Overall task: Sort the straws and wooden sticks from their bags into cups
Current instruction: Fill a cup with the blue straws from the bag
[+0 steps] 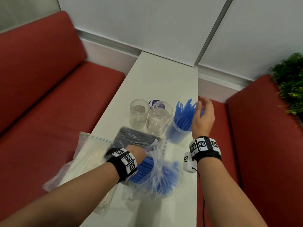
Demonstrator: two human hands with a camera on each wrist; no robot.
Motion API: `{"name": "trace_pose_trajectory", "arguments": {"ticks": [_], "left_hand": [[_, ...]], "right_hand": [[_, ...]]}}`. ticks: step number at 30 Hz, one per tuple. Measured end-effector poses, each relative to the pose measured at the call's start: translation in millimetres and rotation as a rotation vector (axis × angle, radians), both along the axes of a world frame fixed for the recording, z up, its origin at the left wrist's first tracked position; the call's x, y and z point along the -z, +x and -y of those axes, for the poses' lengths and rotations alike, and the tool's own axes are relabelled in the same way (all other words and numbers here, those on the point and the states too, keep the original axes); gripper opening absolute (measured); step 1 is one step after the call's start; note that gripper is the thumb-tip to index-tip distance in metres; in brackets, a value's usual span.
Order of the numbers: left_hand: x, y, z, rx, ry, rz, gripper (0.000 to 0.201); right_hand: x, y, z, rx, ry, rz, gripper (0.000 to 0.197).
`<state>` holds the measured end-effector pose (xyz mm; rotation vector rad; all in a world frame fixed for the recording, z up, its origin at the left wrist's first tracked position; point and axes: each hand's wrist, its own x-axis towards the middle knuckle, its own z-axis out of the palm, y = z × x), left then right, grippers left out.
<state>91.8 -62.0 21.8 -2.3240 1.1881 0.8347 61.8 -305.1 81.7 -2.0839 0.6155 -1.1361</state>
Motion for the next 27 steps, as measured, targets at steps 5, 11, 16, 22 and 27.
{"name": "trace_pose_trajectory", "arguments": {"ticks": [5,11,16,22,27], "left_hand": [[-9.3,-4.6,-4.8,0.002,-0.001,0.033,0.022],[-45.7,-2.1,-4.5,-0.04,0.011,0.06,0.036],[-88.0,-3.5,-4.9,-0.042,-0.058,0.196,0.032],[-144.4,-6.8,-6.4,0.105,-0.055,0.357,0.02],[-192.2,3.4,-12.4,0.121,-0.652,0.3,0.052]], "right_hand": [[20.8,-12.5,-11.7,-0.043,-0.189,-0.742,0.055],[-5.4,-30.6,-66.2,-0.539,0.143,-0.39,0.079],[26.2,-41.8,-117.8,-1.011,0.552,-0.785,0.065],[44.8,-51.9,-159.3,-0.844,0.453,-0.789,0.014],[39.6,-54.3,-178.0,-0.677,0.692,-0.401,0.05]]}}
